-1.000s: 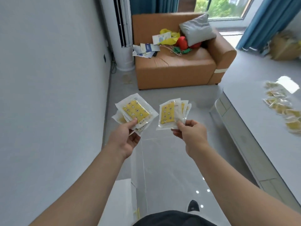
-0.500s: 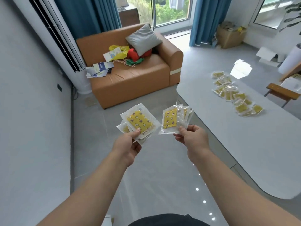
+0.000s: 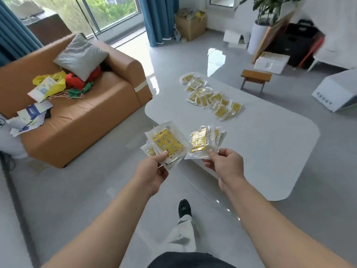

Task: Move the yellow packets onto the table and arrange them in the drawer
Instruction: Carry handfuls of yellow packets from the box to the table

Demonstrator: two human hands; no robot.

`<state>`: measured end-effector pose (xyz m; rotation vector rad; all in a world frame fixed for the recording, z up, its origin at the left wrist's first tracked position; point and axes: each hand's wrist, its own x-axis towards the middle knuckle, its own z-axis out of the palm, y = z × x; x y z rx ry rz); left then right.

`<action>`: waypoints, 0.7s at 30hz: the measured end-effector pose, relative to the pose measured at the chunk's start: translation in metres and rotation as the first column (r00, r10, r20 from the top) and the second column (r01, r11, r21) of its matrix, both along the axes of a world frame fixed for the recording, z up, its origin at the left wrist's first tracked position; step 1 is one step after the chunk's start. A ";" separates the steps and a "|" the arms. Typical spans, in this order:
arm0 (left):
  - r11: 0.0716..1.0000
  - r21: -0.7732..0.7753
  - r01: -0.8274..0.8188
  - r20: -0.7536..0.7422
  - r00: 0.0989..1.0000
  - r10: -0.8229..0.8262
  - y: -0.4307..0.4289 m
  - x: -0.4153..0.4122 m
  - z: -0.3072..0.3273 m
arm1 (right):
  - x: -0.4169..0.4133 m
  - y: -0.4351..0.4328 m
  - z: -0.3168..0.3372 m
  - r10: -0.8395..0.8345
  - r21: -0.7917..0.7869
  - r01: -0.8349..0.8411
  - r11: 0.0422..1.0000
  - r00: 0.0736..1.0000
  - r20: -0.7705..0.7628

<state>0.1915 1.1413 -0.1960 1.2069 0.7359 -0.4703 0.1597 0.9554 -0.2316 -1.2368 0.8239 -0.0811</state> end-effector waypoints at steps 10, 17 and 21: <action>0.935 0.058 0.351 -0.090 0.934 -0.345 -0.118 0.167 -0.046 | 0.099 -0.110 -0.020 -0.293 -0.091 0.286 0.954 0.953 -0.079; 0.862 0.091 0.499 -0.171 0.860 -0.481 -0.200 0.253 -0.065 | 0.138 -0.164 -0.037 -0.474 -0.118 0.460 0.880 0.868 -0.149; 0.830 0.081 0.552 -0.227 0.821 -0.524 -0.251 0.284 -0.082 | 0.154 -0.201 -0.049 -0.533 -0.113 0.521 0.846 0.826 -0.183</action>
